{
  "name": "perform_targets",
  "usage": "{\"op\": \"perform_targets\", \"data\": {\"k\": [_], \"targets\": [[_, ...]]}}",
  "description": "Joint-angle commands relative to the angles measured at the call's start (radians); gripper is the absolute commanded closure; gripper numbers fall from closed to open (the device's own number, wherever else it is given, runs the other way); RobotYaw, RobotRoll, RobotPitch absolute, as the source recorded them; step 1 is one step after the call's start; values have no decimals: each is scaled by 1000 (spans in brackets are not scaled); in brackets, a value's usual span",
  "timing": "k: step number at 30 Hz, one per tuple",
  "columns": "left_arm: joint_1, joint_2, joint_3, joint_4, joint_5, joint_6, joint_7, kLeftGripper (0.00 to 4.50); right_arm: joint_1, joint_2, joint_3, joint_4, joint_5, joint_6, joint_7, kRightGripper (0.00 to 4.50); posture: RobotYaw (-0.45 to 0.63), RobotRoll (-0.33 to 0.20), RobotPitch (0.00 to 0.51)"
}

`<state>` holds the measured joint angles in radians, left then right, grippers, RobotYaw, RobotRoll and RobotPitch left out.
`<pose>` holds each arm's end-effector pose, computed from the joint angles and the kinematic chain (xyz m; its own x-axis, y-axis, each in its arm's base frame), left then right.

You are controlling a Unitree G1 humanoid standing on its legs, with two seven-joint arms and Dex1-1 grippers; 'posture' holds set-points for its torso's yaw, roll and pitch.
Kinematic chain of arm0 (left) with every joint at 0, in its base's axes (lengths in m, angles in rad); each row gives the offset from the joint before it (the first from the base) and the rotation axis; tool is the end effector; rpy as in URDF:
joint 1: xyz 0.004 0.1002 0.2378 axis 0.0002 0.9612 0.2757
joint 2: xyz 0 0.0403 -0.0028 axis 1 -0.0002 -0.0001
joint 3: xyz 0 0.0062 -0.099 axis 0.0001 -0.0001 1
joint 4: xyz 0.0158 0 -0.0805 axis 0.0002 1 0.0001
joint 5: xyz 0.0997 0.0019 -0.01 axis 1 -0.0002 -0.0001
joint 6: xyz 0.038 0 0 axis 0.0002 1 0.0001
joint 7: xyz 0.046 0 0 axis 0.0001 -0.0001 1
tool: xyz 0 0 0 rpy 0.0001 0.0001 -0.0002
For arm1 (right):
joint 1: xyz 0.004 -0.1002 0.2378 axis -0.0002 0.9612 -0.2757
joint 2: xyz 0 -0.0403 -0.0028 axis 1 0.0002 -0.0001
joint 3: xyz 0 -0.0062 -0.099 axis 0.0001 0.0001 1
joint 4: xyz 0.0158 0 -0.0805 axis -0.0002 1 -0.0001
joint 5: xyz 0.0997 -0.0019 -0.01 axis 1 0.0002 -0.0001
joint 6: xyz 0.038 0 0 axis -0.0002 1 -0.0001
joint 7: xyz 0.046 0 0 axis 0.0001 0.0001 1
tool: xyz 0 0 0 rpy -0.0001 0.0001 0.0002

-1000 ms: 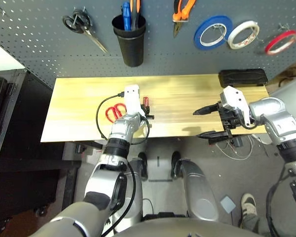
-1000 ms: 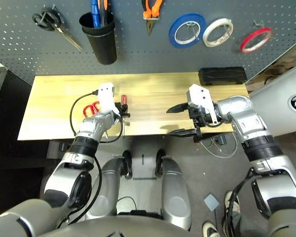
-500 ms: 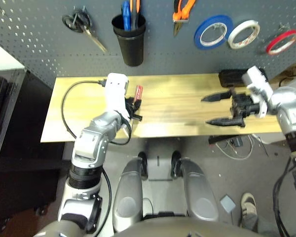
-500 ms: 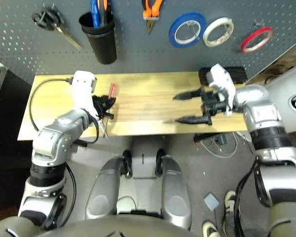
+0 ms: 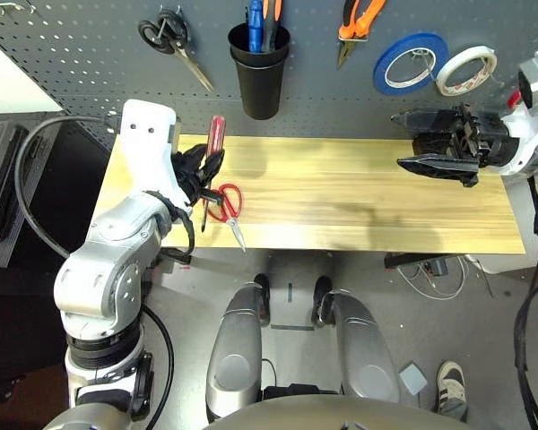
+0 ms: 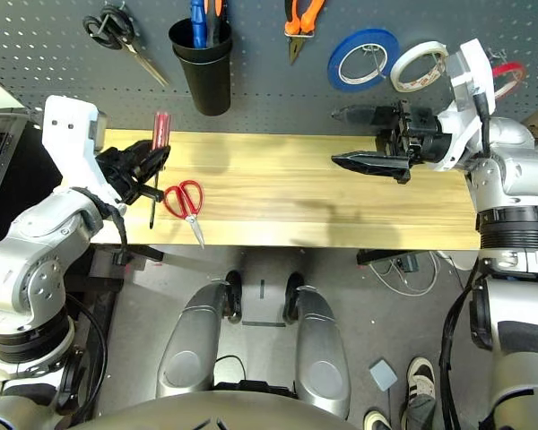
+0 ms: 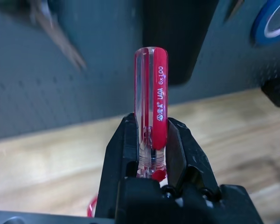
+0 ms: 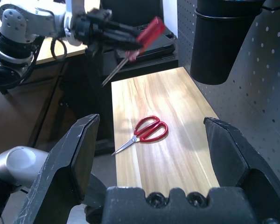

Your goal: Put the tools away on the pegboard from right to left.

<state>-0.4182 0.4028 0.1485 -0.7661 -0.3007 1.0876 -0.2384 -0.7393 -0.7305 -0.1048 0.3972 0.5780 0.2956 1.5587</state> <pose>0.2006 0.1792 0.2205 0.9398 -0.3404 0.0292 0.3250 0.9170 0.2311 0.3002 -0.2841 0.2225 0.1644 0.9864 0.0040 -0.9724 0.1628 -0.1669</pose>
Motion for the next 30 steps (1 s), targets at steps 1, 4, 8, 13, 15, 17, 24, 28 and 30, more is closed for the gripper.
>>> {"op": "perform_targets", "data": {"k": [1, 4, 8, 13, 15, 17, 24, 28, 30], "targets": [[-21, -6, -5, -55, -34, -94, -35, 3677, -16, -10, -22, 18, 5, 10, 8, 0, 104, 0, 244], [-77, -55, -2, -52, -57, -146, -17, 3677, -24, -7, -24, 28, 4, 11, 8, 0, 114, 0, 247], [-161, -69, -19, 11, -14, -220, 19, 3677, -32, -3, -26, 32, 4, 14, 5, 0, 106, 0, 247], [-272, -80, -11, 156, 42, -371, 55, 3677, -43, -5, -41, 24, 16, 34, -7, 0, 91, 0, 250], [-312, -73, -15, 223, 69, -422, 65, 3677, -45, -5, -48, 19, 17, 40, -11, 0, 82, 0, 251], [-368, -67, -15, 311, 98, -476, 80, 3677, -49, -8, -50, 17, 14, 40, -14, 0, 71, 0, 251], [-540, -83, 21, 545, 139, -678, 129, 3677, -68, -28, -64, 46, 6, 26, -8, 0, 49, 0, 254], [-605, -118, 31, 619, 131, -744, 155, 3677, -75, -31, -69, 46, 7, 29, -9, 0, 43, 0, 256], [-634, -145, 43, 640, 115, -750, 177, 3677, -75, -33, -71, 49, 4, 27, -7, 0, 43, 0, 256]]}}
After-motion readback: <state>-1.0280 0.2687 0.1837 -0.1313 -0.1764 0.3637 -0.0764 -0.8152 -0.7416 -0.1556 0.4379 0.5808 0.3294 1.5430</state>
